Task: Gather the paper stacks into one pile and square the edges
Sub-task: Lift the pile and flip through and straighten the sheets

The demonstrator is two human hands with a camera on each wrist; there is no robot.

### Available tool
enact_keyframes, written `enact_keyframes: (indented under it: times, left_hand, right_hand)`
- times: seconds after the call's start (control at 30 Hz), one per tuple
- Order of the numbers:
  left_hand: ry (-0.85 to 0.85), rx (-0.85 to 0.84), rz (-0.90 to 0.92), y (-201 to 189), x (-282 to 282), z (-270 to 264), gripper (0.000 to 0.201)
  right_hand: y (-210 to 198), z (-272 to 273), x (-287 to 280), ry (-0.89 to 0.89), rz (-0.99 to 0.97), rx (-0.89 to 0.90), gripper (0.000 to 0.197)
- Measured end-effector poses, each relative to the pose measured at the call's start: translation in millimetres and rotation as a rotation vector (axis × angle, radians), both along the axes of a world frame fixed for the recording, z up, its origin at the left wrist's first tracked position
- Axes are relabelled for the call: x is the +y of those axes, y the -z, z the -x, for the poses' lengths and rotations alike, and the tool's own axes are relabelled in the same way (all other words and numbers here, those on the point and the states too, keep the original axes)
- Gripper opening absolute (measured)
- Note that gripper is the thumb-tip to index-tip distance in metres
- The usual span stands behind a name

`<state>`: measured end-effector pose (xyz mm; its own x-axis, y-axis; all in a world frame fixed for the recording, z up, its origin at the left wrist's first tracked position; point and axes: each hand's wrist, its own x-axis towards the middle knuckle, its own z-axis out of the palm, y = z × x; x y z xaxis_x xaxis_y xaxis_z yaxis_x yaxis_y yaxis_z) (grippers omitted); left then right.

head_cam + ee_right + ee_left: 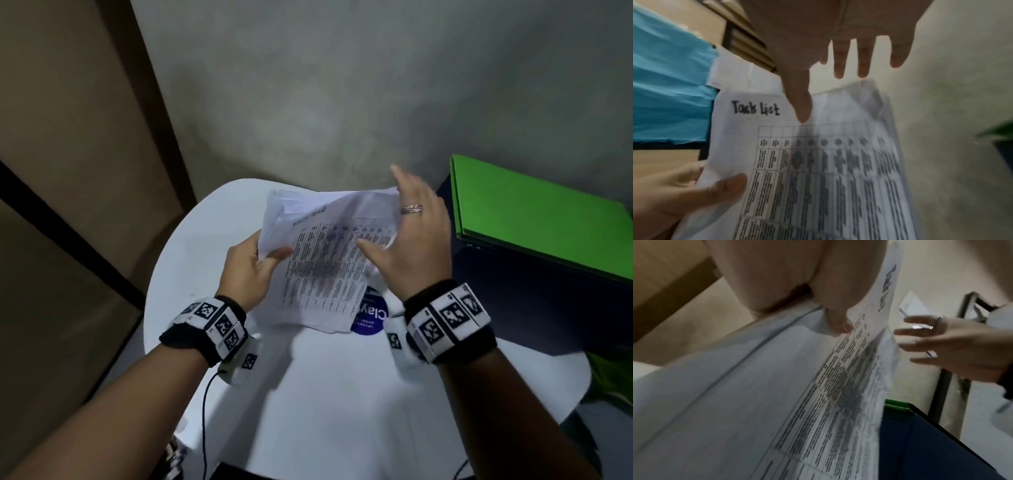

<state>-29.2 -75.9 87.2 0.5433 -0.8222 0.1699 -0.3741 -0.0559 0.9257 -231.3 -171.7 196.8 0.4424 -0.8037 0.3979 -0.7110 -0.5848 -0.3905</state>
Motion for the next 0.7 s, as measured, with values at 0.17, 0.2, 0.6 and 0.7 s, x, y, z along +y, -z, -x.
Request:
enact_keyframes:
  times: [0.17,0.2,0.6,0.7]
  left_hand:
    - [0.119,-0.334,0.073,-32.1,2.0,-22.1,0.029]
    - [0.152,-0.384,0.073,-35.9,4.0,-27.7,0.031]
    - [0.198,-0.067,-0.384,9.7,40.2,-125.9,0.028]
    - [0.122,0.521,-0.159,20.9,37.9,-107.1,0.07]
  right_hand:
    - [-19.3,-23.4,-18.8,-0.185,-0.151,0.236,0.058]
    - [-18.7,-22.8,-19.9,-0.208,-0.177,0.195,0.031]
    - [20.0,23.7,-29.7,-0.189,-0.591,-0.535,0.017]
    - [47.5,28.1,-29.2,-0.075,-0.732,-0.676,0.027]
